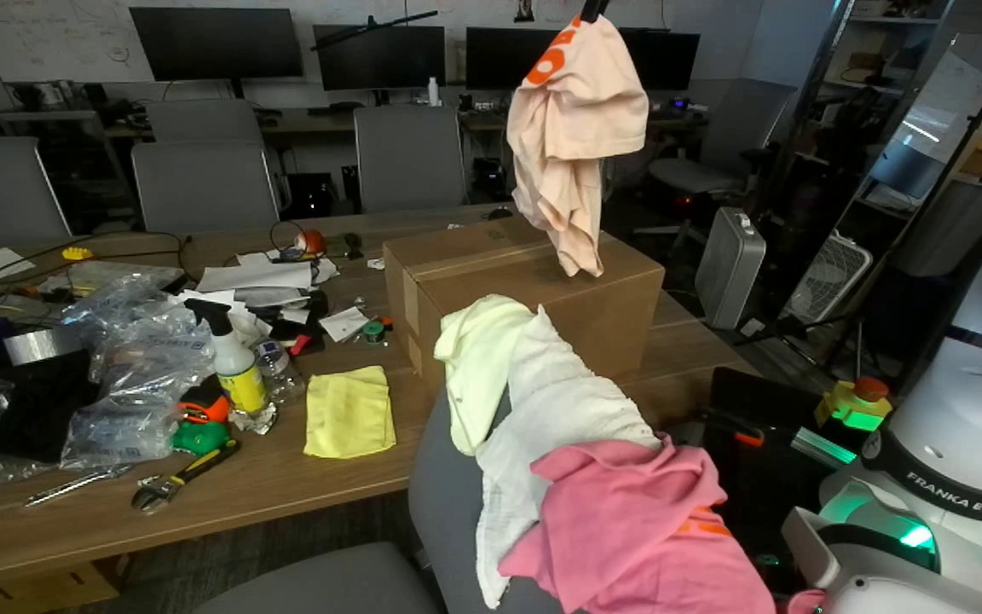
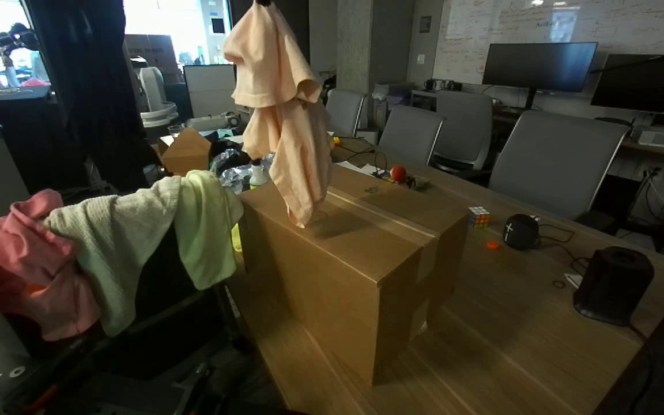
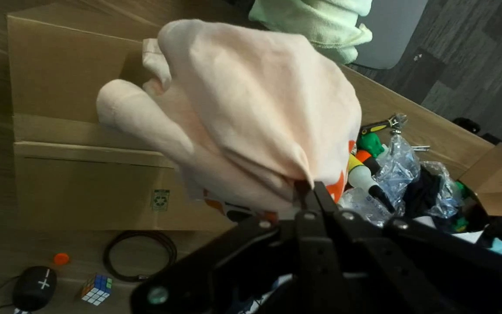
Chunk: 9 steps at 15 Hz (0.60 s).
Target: Move the shirts from the chair and put them on top of the box.
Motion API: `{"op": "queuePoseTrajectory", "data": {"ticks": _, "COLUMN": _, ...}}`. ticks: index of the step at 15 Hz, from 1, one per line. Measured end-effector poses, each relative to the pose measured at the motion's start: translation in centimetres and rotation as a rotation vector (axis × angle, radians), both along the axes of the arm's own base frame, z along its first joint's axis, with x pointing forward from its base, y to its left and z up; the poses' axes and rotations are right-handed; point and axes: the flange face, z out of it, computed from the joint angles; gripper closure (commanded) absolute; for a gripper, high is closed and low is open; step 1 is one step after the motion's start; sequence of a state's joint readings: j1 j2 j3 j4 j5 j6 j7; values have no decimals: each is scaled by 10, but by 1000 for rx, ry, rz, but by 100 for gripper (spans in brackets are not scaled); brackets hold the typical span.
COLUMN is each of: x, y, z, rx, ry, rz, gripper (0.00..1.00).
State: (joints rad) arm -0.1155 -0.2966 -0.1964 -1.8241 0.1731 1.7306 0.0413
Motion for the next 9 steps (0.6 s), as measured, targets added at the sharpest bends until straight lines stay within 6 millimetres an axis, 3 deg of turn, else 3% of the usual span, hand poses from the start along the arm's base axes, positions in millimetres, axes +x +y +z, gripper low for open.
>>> {"op": "queuePoseTrajectory", "data": {"ticks": 9, "x": 47, "y": -10, "z": 25, "rx": 72, "ry": 68, "rz": -90, "gripper": 97}}
